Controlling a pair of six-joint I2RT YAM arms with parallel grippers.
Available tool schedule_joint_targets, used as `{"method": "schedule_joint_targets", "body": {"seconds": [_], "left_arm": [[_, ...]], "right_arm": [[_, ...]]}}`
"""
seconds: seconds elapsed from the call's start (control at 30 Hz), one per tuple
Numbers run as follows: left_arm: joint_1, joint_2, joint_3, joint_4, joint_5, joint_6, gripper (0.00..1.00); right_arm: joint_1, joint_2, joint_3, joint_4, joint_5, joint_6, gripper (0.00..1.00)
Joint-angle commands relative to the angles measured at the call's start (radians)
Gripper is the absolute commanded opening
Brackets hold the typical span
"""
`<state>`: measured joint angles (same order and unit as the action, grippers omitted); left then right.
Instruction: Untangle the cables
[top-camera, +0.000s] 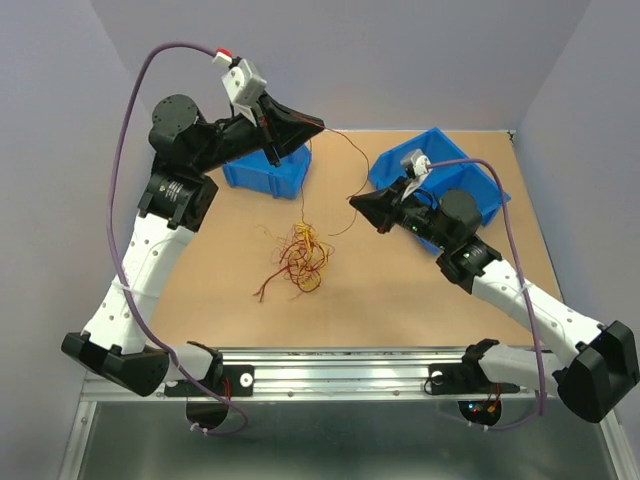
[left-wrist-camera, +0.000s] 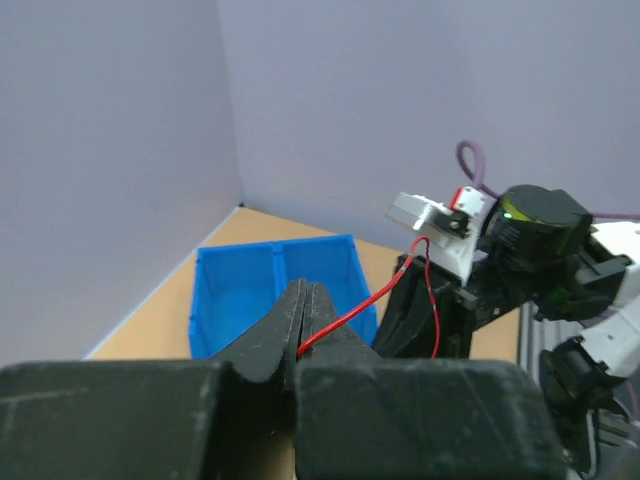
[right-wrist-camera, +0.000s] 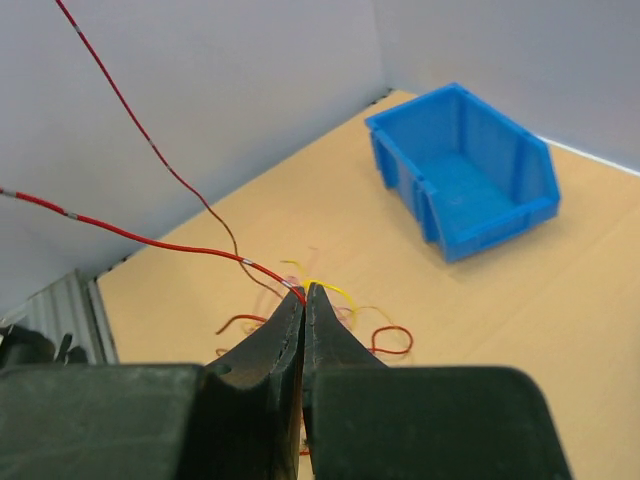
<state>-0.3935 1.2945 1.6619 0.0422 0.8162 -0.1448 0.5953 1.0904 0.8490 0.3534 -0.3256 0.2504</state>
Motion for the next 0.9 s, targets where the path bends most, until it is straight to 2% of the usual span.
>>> {"method": "schedule_joint_targets", "body": {"seconds": [0.0,0.2,0.3,0.37,0.5,0.53,0.63,0.73,0.83,0.87], "left_arm": [[-0.076,-0.014,-0.013,0.067,0.018,-0.022,0.00],[-0.116,0.006,-0.039,0.059,-0.012,-0.030,0.00],[-0.122,0.014,-0.054,0.059,-0.014,-0.035,0.00],[-0.123,0.022,-0.051,0.053,-0.005,-0.041,0.00],[-0.125,0.025,-0.051,0.047,0.003,-0.052,0.00],[-0.125,0.023,-0.050,0.045,-0.002,-0.049,0.00],[-0.127,0.017,-0.051,0.042,-0.009,-0.047,0.00],[-0.125,0.015,-0.053,0.035,-0.029,-0.039,0.00],[-0.127,0.015,-0.054,0.031,-0.038,-0.033,0.00],[-0.127,0.017,-0.056,0.031,-0.037,-0.035,0.00]], "right_arm": [[0.004,0.054,-0.024,0.145,-0.200,-0.011,0.01],[0.078,0.130,-0.007,0.144,-0.164,-0.072,0.01],[0.109,0.170,0.012,0.124,-0.112,-0.106,0.06],[0.120,0.178,0.012,0.122,-0.066,-0.123,0.12],[0.123,0.175,0.005,0.121,0.002,-0.135,0.17],[0.124,0.171,0.002,0.122,0.031,-0.138,0.22],[0.123,0.155,-0.008,0.124,0.057,-0.146,0.23],[0.123,0.138,-0.013,0.121,0.085,-0.148,0.40],[0.123,0.124,-0.022,0.121,0.109,-0.155,0.60],[0.124,0.124,-0.024,0.119,0.111,-0.158,0.71]]}}
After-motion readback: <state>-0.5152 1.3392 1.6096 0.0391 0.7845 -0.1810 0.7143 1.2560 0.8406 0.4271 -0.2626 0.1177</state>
